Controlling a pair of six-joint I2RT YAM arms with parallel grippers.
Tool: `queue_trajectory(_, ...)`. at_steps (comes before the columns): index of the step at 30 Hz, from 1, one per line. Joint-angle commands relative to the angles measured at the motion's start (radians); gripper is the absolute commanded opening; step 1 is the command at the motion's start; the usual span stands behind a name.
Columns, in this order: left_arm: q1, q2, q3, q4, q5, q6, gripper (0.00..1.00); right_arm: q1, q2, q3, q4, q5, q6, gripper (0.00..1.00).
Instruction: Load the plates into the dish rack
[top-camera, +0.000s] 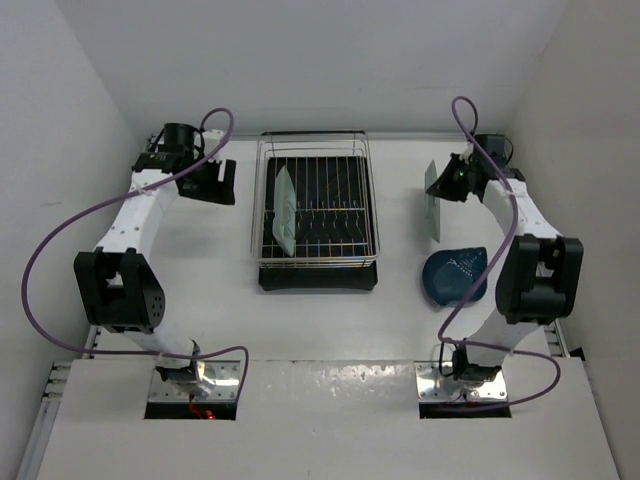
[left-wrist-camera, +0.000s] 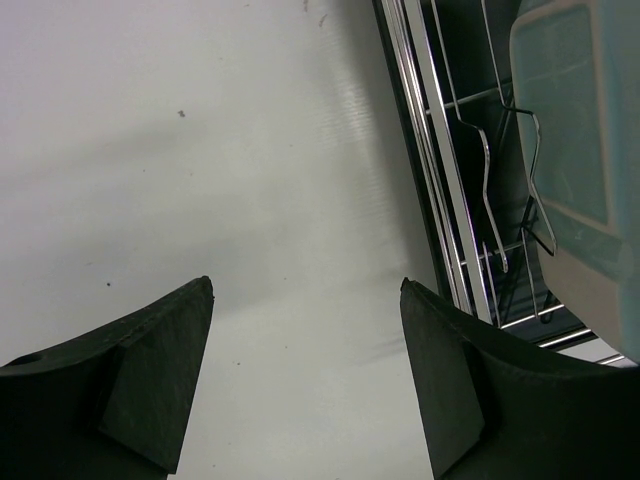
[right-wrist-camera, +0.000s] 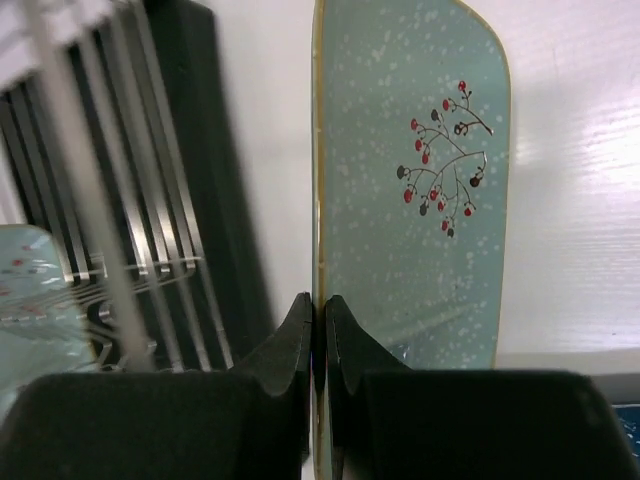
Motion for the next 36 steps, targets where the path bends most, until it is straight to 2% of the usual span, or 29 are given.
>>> queue_trajectory(1,0.014,-0.048,0.008,0.007,0.031,0.004,0.80,0.005,-0.179,0.060,0.174,-0.088,0.058,0.00)
queue_trajectory(6,0.014,-0.057,0.008,0.007,0.040,0.004,0.80,0.016,-0.302,0.085,0.205,-0.090,0.100,0.00)
queue_trajectory(9,0.014,-0.066,0.008,0.007,0.040,0.004,0.80,0.068,-0.363,0.083,0.240,-0.087,0.150,0.00)
queue_trajectory(13,0.014,-0.076,0.008,0.007,0.040,0.004,0.80,0.226,-0.409,0.033,0.330,-0.070,0.262,0.00)
queue_trajectory(14,0.014,-0.076,0.008,0.007,0.040,0.004,0.80,0.300,-0.415,0.007,0.376,-0.062,0.288,0.00)
queue_trajectory(16,0.014,-0.086,0.008,0.007,0.040,0.004,0.80,0.356,-0.423,-0.028,0.425,-0.006,0.333,0.00)
queue_trajectory(17,0.014,-0.086,-0.001,0.007,0.040,0.004,0.80,0.437,-0.424,-0.042,0.496,0.010,0.383,0.00)
queue_trajectory(19,0.014,-0.096,-0.002,0.007,0.040,0.004,0.80,0.491,-0.414,-0.072,0.539,0.062,0.402,0.00)
queue_trajectory(20,0.014,-0.096,-0.002,0.007,0.031,0.004,0.80,0.566,-0.391,-0.072,0.582,0.085,0.406,0.00)
queue_trajectory(25,0.025,-0.116,-0.021,0.007,0.031,0.004,0.81,0.709,-0.329,-0.067,0.642,0.208,0.394,0.00)
queue_trajectory(28,0.034,-0.134,-0.032,0.007,0.042,-0.005,0.81,0.741,-0.308,-0.078,0.663,0.315,0.423,0.00)
queue_trajectory(33,0.043,-0.134,-0.032,0.016,0.051,-0.005,0.81,0.761,-0.286,-0.127,0.739,0.410,0.529,0.00)
queue_trajectory(36,0.052,-0.143,-0.032,0.016,0.060,-0.005,0.81,0.781,-0.282,-0.125,0.722,0.485,0.543,0.00)
